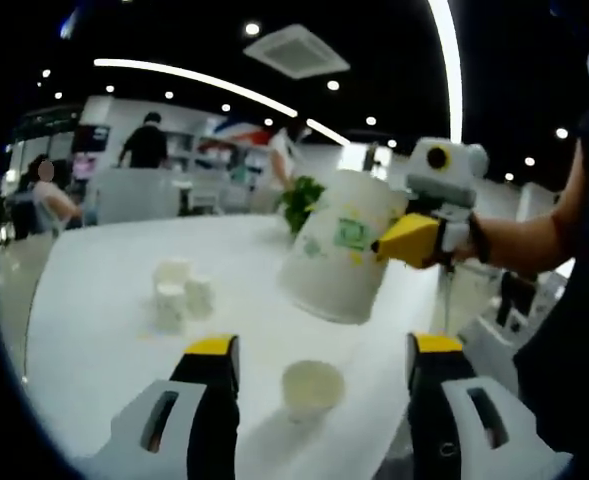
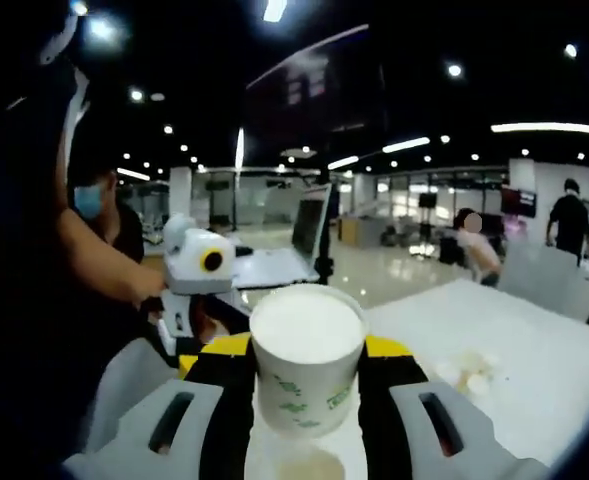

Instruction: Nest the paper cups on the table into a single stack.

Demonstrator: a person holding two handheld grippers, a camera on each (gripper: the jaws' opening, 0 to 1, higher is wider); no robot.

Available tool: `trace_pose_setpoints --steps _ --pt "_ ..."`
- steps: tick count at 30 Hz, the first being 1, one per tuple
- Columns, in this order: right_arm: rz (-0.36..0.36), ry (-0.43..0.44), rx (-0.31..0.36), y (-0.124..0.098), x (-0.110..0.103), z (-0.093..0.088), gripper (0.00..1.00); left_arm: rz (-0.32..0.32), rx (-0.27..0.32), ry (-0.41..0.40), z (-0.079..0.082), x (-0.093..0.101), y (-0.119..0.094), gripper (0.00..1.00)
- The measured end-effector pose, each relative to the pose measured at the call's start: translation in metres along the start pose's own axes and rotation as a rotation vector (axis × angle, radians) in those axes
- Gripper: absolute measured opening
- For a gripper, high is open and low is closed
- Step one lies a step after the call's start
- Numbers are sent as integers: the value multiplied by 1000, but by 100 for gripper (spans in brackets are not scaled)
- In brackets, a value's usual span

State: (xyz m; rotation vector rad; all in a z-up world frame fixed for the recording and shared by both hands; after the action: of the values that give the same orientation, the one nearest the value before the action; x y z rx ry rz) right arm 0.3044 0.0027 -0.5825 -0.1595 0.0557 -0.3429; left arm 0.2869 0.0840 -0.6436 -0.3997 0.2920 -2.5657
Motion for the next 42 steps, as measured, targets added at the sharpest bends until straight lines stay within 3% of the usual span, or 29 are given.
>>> trace_pose_setpoints --steps 7,15,27,29,32,39,42 --pt "-5 36 145 -8 5 6 37 -99 58 8 16 15 -1 48" --pt "34 53 135 -11 3 1 38 -181 112 68 29 26 -5 37" --pt "169 78 66 -16 -11 -7 38 -284 36 113 40 24 -21 21" --pt "178 76 60 -16 -12 -7 38 -303 29 115 43 27 -22 18" --pt "194 79 54 -17 -15 -9 38 -328 14 94 46 28 -24 6" --pt "191 81 19 -17 -18 -14 37 -399 -9 90 46 37 -29 1" --pt "176 90 12 -19 -15 -13 42 -407 -13 106 48 39 -29 0"
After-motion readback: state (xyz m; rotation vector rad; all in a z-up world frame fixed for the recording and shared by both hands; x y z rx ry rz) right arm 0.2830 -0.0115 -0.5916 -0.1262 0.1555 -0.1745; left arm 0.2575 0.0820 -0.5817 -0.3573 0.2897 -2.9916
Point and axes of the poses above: the point that each gripper's makers call its tool centre point, and the gripper's own axes: y roughly forward along the fingers, x roughly to its right, z roughly out of its top, the point moved 4 cm from there along -y, roughly backward along the fingers, and after that the axes turned 3 degrees about -x, right-handed, at the moved point
